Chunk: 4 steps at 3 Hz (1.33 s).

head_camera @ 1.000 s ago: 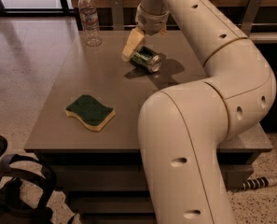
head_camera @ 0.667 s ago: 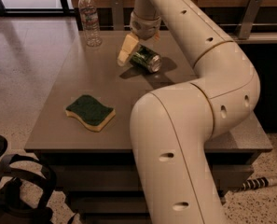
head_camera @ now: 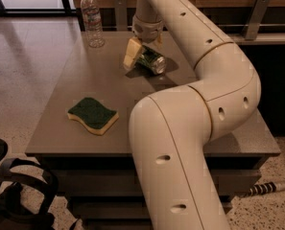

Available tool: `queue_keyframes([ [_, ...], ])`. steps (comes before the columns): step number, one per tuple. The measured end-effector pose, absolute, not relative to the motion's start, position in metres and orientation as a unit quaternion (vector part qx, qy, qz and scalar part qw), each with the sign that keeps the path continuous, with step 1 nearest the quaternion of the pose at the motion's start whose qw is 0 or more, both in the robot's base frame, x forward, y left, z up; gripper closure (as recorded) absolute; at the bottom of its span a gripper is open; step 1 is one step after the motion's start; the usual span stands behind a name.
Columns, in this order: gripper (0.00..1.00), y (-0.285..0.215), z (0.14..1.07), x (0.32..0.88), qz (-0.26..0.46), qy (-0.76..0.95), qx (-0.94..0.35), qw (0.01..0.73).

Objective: Place green can upright

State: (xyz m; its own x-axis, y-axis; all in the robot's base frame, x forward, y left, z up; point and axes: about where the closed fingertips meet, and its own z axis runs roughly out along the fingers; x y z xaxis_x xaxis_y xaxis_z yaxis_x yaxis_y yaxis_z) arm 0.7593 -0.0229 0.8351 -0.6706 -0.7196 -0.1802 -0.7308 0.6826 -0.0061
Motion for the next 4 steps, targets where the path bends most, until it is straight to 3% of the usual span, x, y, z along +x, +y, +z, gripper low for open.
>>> queue_keyframes([
  [3, 0.99, -0.01, 0.824, 0.78, 0.034, 0.91, -0.396, 0.115],
  [4, 1.0, -0.009, 0.823, 0.782, 0.034, 0.91, -0.397, 0.117],
])
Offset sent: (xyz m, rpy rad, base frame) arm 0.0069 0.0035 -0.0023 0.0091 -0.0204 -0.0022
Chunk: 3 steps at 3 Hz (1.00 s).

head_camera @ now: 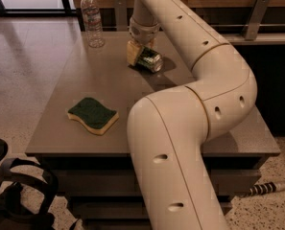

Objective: Place green can upright

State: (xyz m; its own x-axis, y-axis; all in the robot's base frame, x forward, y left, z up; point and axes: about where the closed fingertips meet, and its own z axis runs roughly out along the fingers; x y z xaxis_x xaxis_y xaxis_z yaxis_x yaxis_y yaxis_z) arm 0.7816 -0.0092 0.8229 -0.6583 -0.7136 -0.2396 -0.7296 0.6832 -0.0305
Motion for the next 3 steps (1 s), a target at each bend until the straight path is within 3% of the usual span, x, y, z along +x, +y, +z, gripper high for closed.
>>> queue_keyframes([
  [2, 1.0, -0.065, 0.89, 0.783, 0.0, 0.907, -0.374, 0.192],
  [3, 1.0, -0.089, 0.907, 0.782, 0.044, 0.885, -0.39, 0.252],
])
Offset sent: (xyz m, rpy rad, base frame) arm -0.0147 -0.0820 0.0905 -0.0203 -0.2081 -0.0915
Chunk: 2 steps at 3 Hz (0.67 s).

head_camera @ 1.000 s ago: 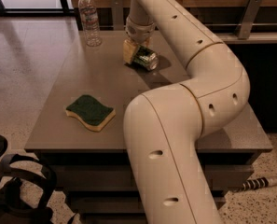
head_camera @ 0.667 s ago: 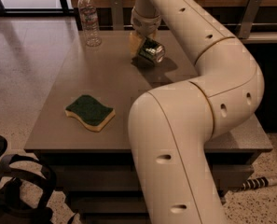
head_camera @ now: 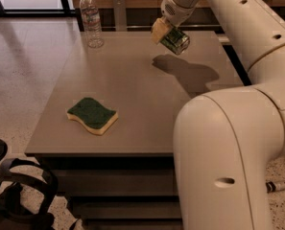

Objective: Place green can upright

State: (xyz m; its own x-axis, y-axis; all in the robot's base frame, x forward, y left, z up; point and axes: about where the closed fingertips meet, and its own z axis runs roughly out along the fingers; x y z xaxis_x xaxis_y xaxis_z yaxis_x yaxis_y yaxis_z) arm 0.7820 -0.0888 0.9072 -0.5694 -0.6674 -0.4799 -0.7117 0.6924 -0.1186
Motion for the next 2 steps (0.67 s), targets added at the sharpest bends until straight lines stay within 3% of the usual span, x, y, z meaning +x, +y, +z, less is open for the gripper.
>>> queue_keyframes([
  [1, 1.0, -0.121, 0.927, 0.785, 0.114, 0.828, -0.42, 0.354],
  [2, 1.0, -0.137, 0.939, 0.785, 0.143, 0.785, -0.442, 0.41],
])
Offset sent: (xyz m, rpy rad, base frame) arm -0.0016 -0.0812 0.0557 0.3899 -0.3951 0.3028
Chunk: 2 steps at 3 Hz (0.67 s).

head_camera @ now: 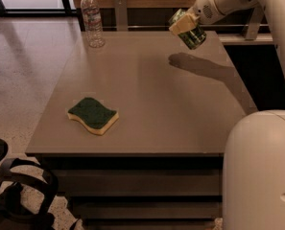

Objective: Place green can upright

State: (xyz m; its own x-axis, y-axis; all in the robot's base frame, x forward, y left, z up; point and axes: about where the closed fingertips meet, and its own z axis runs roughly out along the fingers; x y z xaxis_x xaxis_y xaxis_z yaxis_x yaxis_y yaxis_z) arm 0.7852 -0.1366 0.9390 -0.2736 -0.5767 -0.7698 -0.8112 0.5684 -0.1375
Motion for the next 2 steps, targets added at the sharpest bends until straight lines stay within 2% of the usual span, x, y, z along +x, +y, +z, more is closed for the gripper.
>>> queue_keyframes([
  [2, 1.0, -0.142, 0.965, 0.779, 0.173, 0.701, -0.486, 0.494],
])
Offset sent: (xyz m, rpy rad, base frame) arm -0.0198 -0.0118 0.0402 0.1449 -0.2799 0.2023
